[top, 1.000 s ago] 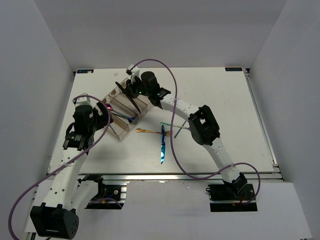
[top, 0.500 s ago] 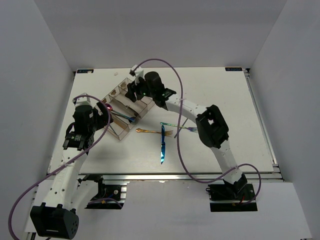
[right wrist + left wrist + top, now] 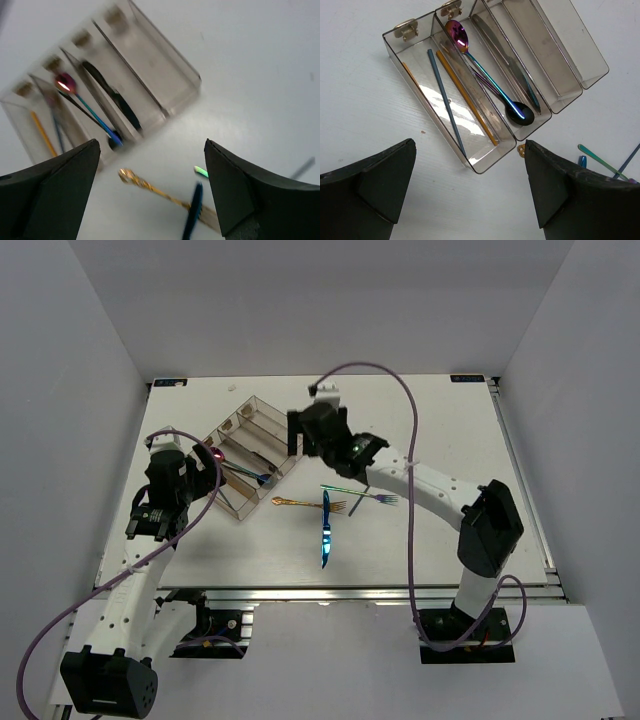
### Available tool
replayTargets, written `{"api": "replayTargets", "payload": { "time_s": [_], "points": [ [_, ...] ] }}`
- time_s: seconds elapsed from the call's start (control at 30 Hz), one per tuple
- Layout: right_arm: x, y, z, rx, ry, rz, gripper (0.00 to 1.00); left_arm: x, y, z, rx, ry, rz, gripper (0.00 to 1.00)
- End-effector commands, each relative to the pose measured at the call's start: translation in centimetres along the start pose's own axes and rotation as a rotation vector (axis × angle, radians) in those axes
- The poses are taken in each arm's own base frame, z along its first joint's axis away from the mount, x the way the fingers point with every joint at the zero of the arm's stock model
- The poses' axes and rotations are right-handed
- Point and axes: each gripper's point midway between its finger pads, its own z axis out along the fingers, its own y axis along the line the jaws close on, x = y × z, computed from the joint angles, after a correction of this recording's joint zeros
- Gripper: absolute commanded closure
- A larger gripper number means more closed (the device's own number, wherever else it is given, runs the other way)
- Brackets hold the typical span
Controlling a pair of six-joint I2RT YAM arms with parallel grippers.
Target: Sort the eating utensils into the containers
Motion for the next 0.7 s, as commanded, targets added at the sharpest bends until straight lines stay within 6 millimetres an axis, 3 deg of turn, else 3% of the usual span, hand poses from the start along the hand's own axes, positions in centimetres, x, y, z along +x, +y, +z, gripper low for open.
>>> {"api": "replayTargets", "payload": {
  "time_s": [0.0, 0.23, 0.37, 0.4, 0.47, 0.5, 0.57, 0.6, 0.67],
  "points": [
    [8.9, -3.7, -2.7, 0.23, 0.149, 0.021, 0.11, -0.1, 0.1, -0.2, -0.001, -0.01, 0.005, 0.02],
    [16.0, -4.4, -5.2, 0.257, 0.292, 0.094, 0.11, -0.2, 0.2, -0.4, -0.008, -0.017, 0.004, 0.02],
    [19.2, -5.0, -4.7, 0.319, 0.326, 0.047, 0.11, -0.1, 0.1, -0.4, -0.004, -0.012, 0.005, 0.02],
    [20.9, -5.5, -4.1, 0.353, 0.362, 0.028, 0.11, -0.1, 0.2, -0.3, -0.005, -0.01, 0.004, 0.02],
    [21.4, -5.6, -3.7, 0.406, 0.39, 0.018, 0.12, -0.1, 0.1, -0.4, -0.003, -0.011, 0.006, 0.02],
    [22.6, -5.9, -3.2, 0.432, 0.412, -0.003, 0.16, -0.1, 0.1, -0.4, 0.001, -0.011, 0.006, 0.02],
    [22.7, -5.7, -2.8, 0.452, 0.425, -0.008, 0.22, -0.1, 0.0, -0.3, 0.002, -0.009, 0.008, 0.02],
    [23.3, -5.8, -2.5, 0.461, 0.436, -0.015, 0.31, 0.0, 0.0, -0.3, 0.002, -0.007, 0.01, 0.02],
    [23.6, -5.7, -2.3, 0.464, 0.441, -0.006, 0.34, 0.0, 0.0, -0.3, 0.004, -0.004, 0.01, 0.02]
  ]
}}
